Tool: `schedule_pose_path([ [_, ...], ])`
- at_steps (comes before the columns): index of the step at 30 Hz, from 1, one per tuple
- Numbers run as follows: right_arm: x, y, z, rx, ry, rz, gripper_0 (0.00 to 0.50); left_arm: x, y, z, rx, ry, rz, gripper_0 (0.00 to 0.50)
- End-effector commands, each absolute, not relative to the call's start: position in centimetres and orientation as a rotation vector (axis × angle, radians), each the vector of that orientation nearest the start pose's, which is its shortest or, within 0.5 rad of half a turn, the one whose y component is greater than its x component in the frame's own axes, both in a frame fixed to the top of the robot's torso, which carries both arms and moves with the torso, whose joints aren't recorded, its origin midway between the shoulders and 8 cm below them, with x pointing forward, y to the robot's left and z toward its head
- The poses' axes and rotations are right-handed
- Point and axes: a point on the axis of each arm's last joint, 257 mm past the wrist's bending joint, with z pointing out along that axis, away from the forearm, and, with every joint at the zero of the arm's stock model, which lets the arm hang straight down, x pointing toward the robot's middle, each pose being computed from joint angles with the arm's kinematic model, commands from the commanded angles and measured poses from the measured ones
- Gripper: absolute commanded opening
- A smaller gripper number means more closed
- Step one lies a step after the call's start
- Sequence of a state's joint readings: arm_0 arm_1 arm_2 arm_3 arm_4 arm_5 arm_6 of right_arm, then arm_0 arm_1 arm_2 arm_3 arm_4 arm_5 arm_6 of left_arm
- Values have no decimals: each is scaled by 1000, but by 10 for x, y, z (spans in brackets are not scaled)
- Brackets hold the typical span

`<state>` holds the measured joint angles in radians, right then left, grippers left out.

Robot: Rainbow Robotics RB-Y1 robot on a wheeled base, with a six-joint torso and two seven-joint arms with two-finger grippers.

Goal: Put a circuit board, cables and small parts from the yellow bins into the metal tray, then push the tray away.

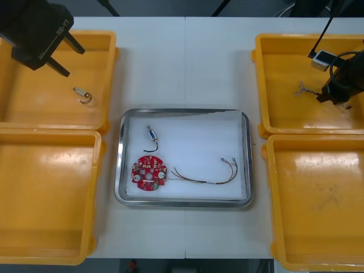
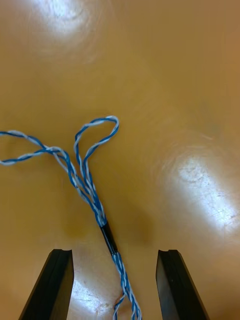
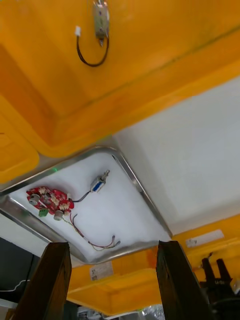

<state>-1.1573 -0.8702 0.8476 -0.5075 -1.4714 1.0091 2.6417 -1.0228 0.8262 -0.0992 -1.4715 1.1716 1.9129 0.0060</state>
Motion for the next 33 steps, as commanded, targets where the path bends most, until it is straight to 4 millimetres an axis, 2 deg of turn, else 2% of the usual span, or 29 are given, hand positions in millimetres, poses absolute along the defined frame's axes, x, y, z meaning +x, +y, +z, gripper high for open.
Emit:
schedule_pose_path([
  [1, 626, -404, -190, -1138, 2341, -254, 479, 510, 283, -12, -1440, 2426, -515, 500],
  [8, 626, -402, -196, -1131, 2355, -257, 480, 540, 312, -37, -1493, 2315, -400, 500],
  [16, 619, -400, -213, -1142, 2379, -243, 479, 573, 318, -62, -1465, 2252, -432, 500],
  [22, 614, -403, -221, -1147, 2399, -247, 478, 590, 323, -83, -1398, 2213, -371, 500],
  [24, 613, -404, -224, -1151, 2402, -247, 448, 592, 324, -90, -1367, 2219, -353, 500],
  [25, 612, -404, -224, -1147, 2404, -245, 365, 593, 325, -95, -1340, 2228, -331, 500],
  [26, 612, -403, -224, -1149, 2403, -243, 206, 595, 325, -99, -1320, 2234, -315, 500],
  [27, 612, -403, -224, -1146, 2404, -240, 118, 595, 325, -101, -1314, 2234, -308, 500],
  [28, 612, -403, -225, -1145, 2405, -241, 9, 597, 324, -105, -1313, 2233, -303, 500],
  [33, 612, -402, -224, -1146, 2401, -234, 0, 610, 324, -117, -1272, 2215, -283, 500],
])
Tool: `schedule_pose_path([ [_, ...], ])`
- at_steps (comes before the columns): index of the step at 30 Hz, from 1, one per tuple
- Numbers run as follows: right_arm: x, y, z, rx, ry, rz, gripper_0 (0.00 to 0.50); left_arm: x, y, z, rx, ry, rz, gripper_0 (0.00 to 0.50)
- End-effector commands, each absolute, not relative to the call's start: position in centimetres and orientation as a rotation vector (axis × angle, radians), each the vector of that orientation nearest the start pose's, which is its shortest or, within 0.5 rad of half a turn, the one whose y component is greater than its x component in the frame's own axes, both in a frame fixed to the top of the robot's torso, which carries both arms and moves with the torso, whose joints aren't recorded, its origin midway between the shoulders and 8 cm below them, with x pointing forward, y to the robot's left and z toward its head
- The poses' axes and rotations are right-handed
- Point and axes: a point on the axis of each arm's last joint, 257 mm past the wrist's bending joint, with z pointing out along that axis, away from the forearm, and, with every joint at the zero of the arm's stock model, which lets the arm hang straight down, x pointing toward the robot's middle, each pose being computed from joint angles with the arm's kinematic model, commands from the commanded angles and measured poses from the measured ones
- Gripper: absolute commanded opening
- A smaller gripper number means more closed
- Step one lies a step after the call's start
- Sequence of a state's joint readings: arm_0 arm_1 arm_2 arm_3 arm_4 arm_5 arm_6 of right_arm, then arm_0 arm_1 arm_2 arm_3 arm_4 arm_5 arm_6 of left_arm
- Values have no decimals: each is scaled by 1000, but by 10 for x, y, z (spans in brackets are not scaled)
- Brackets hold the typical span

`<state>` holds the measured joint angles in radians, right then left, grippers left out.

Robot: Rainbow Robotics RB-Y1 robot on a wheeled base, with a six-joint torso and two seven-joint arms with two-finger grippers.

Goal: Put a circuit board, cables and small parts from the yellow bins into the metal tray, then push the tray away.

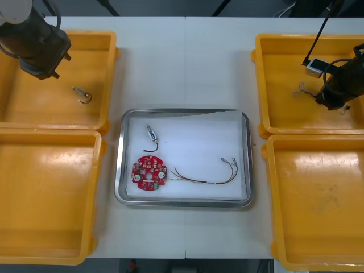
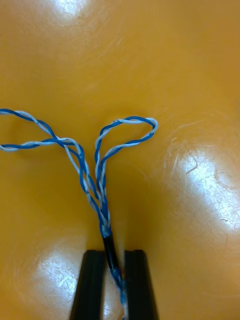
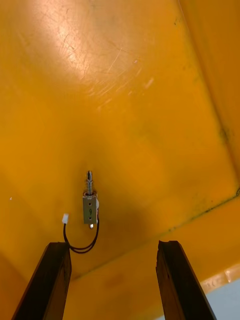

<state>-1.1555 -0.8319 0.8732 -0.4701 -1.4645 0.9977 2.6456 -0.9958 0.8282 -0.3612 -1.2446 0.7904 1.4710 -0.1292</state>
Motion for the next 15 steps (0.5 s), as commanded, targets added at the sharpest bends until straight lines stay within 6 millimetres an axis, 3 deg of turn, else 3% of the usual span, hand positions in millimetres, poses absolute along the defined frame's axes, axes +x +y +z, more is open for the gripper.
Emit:
schedule_pose_path([
  [1, 612, -403, -223, -1145, 2401, -235, 0, 611, 324, -119, -1264, 2215, -275, 500],
  [7, 614, -410, -203, -1181, 2363, -256, 0, 616, 322, -138, -1219, 2230, -224, 500],
  [15, 609, -411, -153, -1228, 2306, -222, 0, 621, 317, -163, -1173, 2256, -187, 500],
])
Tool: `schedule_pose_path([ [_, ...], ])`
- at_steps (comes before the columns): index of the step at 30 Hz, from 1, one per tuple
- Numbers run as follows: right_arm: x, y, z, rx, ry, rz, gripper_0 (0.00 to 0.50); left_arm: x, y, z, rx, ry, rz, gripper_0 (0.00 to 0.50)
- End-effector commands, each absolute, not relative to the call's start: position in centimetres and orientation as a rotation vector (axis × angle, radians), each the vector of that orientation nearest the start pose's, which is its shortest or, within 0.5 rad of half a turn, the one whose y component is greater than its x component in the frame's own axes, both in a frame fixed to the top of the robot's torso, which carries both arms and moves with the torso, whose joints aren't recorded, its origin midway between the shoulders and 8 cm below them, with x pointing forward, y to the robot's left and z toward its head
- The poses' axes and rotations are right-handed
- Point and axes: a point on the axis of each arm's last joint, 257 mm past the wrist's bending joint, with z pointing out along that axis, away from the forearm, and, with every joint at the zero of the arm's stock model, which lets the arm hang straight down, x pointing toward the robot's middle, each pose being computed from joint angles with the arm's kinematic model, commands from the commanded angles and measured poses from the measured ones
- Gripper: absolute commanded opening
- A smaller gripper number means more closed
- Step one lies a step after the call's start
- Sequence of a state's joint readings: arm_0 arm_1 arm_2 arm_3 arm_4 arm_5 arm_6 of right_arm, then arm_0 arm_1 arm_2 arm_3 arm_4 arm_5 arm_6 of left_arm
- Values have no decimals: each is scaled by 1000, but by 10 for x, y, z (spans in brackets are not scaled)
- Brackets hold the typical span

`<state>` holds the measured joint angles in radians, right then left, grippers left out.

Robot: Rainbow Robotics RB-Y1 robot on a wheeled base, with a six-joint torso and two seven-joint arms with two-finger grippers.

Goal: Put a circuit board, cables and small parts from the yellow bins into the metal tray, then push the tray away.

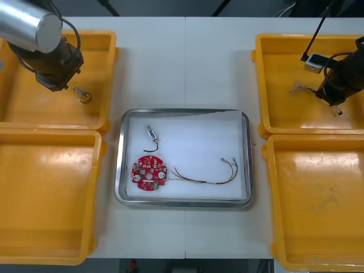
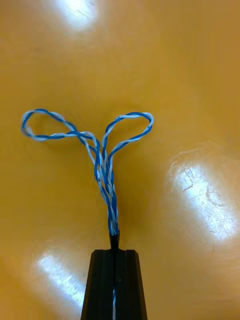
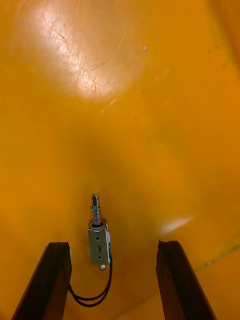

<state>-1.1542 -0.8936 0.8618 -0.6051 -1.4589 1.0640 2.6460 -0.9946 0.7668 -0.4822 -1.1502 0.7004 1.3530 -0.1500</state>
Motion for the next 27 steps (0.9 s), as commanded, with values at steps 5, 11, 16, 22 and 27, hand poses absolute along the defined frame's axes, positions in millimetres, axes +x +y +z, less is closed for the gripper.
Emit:
schedule_pose_path([
  [5, 598, -408, -112, -1305, 2280, -221, 0, 625, 310, -173, -1150, 2271, -198, 500],
  [11, 577, -397, -78, -1390, 2284, -194, 0, 621, 305, -186, -1102, 2308, -154, 500],
  [16, 560, -379, -61, -1443, 2273, -125, 0, 618, 304, -193, -1085, 2327, -133, 500],
  [22, 548, -354, -45, -1497, 2209, -76, 0, 616, 301, -199, -1095, 2342, -140, 500],
  [27, 539, -334, -43, -1508, 2163, -37, 0, 616, 299, -202, -1101, 2350, -156, 500],
])
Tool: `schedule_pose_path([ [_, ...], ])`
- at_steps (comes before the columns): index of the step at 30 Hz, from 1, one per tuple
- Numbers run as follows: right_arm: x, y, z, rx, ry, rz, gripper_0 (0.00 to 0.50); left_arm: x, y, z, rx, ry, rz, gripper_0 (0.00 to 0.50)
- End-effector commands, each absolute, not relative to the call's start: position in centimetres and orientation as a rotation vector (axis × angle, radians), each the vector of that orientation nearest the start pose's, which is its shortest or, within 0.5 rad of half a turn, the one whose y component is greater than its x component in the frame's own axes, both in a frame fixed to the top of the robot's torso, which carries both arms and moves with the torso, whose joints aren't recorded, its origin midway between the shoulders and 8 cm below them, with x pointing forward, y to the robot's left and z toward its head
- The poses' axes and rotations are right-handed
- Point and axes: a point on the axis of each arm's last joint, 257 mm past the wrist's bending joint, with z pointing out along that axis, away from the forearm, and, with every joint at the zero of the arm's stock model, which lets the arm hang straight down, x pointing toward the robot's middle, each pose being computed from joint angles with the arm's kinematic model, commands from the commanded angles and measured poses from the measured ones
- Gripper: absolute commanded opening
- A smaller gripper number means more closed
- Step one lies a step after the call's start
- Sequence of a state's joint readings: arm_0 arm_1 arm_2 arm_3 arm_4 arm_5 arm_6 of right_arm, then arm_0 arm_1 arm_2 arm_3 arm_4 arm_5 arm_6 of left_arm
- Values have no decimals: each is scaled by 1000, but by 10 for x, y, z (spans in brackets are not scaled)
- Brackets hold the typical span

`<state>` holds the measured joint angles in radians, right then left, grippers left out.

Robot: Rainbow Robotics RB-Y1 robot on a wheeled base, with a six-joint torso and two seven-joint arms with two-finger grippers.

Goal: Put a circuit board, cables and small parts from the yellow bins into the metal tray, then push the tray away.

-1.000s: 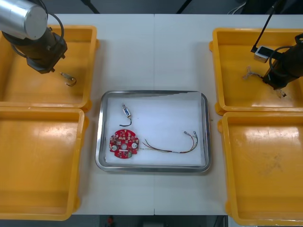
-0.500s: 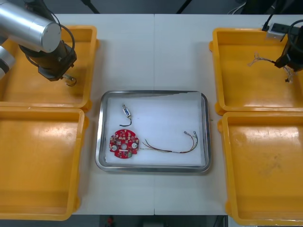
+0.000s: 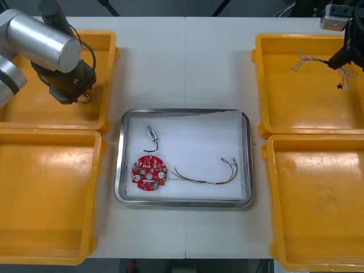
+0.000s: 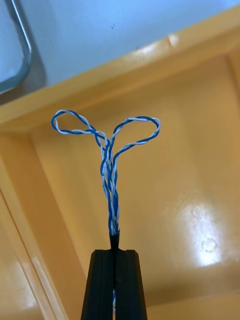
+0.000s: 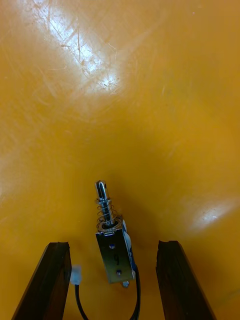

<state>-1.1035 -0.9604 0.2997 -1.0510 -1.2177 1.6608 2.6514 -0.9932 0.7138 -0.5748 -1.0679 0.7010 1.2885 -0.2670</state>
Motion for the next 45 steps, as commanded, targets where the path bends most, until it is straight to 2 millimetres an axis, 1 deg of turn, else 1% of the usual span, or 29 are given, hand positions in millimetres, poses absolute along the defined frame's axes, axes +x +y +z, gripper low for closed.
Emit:
schedule_pose_path([
  [1, 537, -328, -43, -1506, 2159, -28, 0, 617, 299, -203, -1105, 2351, -158, 500],
  [4, 529, -310, -46, -1527, 2146, -45, 0, 617, 300, -206, -1106, 2353, -159, 500],
  [10, 507, -272, -55, -1576, 2131, -53, 0, 617, 299, -209, -1092, 2360, -157, 500],
  [11, 504, -268, -56, -1580, 2130, -51, 0, 617, 299, -209, -1090, 2362, -156, 486],
  [12, 497, -255, -59, -1590, 2127, -41, 0, 616, 299, -211, -1079, 2369, -146, 417],
  [13, 495, -251, -59, -1595, 2126, -40, 0, 616, 299, -211, -1075, 2370, -144, 375],
  [14, 489, -241, -61, -1602, 2122, -30, 0, 616, 298, -213, -1062, 2375, -136, 262],
  [15, 485, -233, -62, -1606, 2119, -26, 0, 617, 298, -214, -1054, 2374, -135, 176],
  [16, 485, -233, -62, -1606, 2119, -26, 0, 617, 298, -214, -1054, 2374, -135, 176],
  [17, 479, -221, -64, -1610, 2117, -17, 0, 617, 299, -215, -1051, 2373, -134, 47],
  [18, 475, -212, -65, -1616, 2115, -15, 0, 617, 299, -216, -1053, 2373, -134, 7],
  [19, 473, -208, -67, -1619, 2116, -13, 0, 617, 299, -216, -1050, 2373, -132, 3],
  [20, 469, -199, -69, -1623, 2118, -6, 0, 617, 300, -216, -1050, 2374, -129, 0],
  [21, 467, -197, -70, -1622, 2118, -5, 0, 618, 301, -216, -1050, 2373, -130, 0],
  [22, 464, -189, -73, -1623, 2120, -2, 0, 617, 302, -217, -1048, 2377, -125, 0],
  [23, 463, -186, -73, -1623, 2119, -2, 0, 617, 301, -217, -1046, 2375, -128, 0],
  [24, 459, -173, -77, -1624, 2118, 7, 0, 617, 302, -217, -1042, 2376, -124, 0],
  [25, 458, -170, -78, -1625, 2118, 12, 0, 617, 304, -217, -1042, 2377, -117, 0],
  [27, 451, -154, -86, -1636, 2121, 27, 0, 617, 304, -216, -1034, 2379, -115, 0],
  [28, 450, -152, -88, -1637, 2122, 27, 0, 617, 304, -216, -1031, 2381, -115, 0],
  [29, 446, -143, -96, -1653, 2125, 25, 0, 618, 306, -213, -1024, 2378, -111, 0],
  [31, 445, -140, -100, -1663, 2121, 3, 0, 619, 307, -209, -1018, 2376, -108, 0],
  [33, 444, -130, -117, -1718, 2091, -82, 0, 619, 312, -200, -1014, 2379, -94, 0],
  [36, 444, -114, -139, -1761, 2061, -125, 0, 617, 320, -185, -1012, 2388, -75, 0],
  [37, 444, -113, -141, -1764, 2057, -130, 0, 617, 321, -184, -1010, 2391, -72, 0],
  [38, 446, -105, -152, -1779, 2036, -153, 0, 615, 326, -176, -988, 2410, -49, 0],
  [40, 448, -97, -158, -1787, 2015, -170, 0, 612, 330, -169, -976, 2424, -34, 0],
  [42, 450, -88, -169, -1802, 1989, -200, 0, 607, 337, -159, -964, 2448, -25, 0],
  [45, 451, -75, -183, -1820, 1968, -196, 0, 603, 345, -145, -946, 2470, -24, 0],
])
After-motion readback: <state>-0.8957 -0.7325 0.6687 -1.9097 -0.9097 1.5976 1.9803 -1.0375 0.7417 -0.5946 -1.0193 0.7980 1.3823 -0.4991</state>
